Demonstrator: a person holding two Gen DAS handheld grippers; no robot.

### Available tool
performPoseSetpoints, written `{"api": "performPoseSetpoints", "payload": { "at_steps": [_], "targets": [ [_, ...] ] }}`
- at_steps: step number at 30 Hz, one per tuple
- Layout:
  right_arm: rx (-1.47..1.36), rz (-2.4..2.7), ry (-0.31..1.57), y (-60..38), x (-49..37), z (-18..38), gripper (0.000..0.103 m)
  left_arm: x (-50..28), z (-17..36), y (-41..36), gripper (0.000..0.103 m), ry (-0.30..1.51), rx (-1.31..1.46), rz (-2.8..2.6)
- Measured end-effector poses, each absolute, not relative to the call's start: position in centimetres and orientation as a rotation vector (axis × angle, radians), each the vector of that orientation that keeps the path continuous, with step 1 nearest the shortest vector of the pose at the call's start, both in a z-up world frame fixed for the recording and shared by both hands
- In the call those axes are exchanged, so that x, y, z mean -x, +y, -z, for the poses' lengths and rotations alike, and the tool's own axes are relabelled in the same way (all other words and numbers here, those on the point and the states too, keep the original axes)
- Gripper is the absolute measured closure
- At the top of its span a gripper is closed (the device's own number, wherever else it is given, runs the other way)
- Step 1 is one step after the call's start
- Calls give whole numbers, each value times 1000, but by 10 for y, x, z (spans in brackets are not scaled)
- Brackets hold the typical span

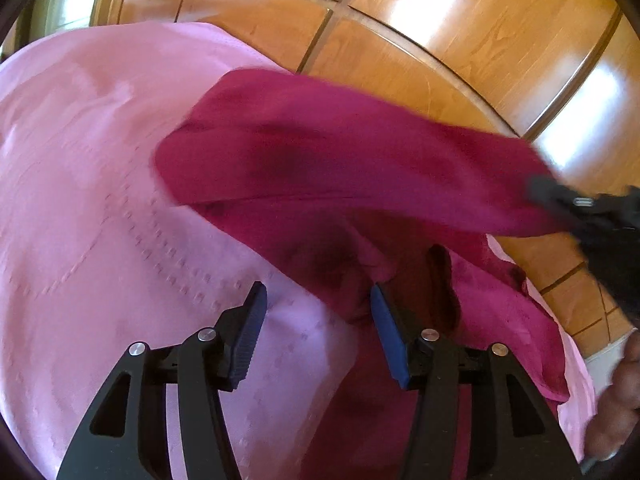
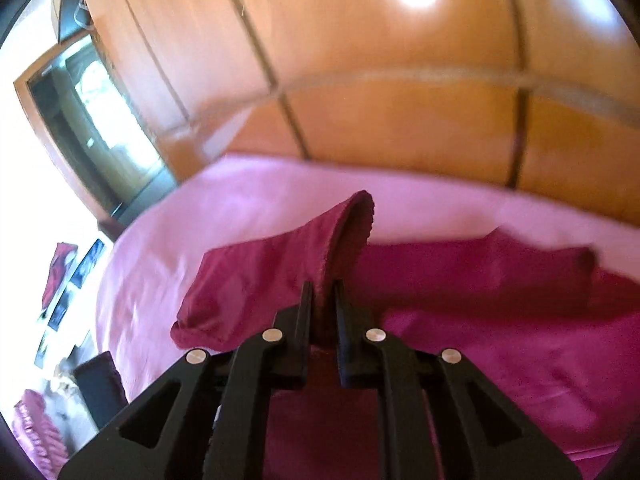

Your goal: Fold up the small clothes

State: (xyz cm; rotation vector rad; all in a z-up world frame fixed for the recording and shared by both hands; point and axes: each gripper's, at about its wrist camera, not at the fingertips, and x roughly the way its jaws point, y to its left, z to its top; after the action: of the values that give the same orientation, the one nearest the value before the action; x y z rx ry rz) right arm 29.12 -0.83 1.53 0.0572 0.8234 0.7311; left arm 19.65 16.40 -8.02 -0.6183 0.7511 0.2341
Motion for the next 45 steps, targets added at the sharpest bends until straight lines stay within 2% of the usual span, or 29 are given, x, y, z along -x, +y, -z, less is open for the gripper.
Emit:
{"api": "performPoseSetpoints", "payload": {
  "at_steps": [9,17,20,22,25,31,36,38,40,45],
  "targets": [
    [-163,-541,655,-120,-297,-51,94,-207,85,157,51,799,552,-294],
    [-191,-354,698,-213,-302,-15,95,-207,84,151,53,802,498,-318],
    [-176,-301,760,-231,-299,15,95,-208,83,139,67,796,451,-296],
    [-175,-258,813,-240,-300,43,95,-208,83,132,84,798,413,-266],
    [-207,-207,869,-255,-301,73,95,-204,82,121,89,800,350,-237],
    [-254,-222,855,-264,-299,82,95,-184,79,131,89,783,419,-177],
    [-274,-227,850,-269,-295,80,94,-164,45,121,89,638,357,-112],
    [-283,-228,847,-270,-293,76,94,-174,36,112,81,620,337,-64],
    [-279,-223,832,-273,-288,70,94,-186,34,105,66,627,332,-10],
    [-221,-139,793,-281,-281,65,94,-216,62,88,66,782,356,73]
  ]
}}
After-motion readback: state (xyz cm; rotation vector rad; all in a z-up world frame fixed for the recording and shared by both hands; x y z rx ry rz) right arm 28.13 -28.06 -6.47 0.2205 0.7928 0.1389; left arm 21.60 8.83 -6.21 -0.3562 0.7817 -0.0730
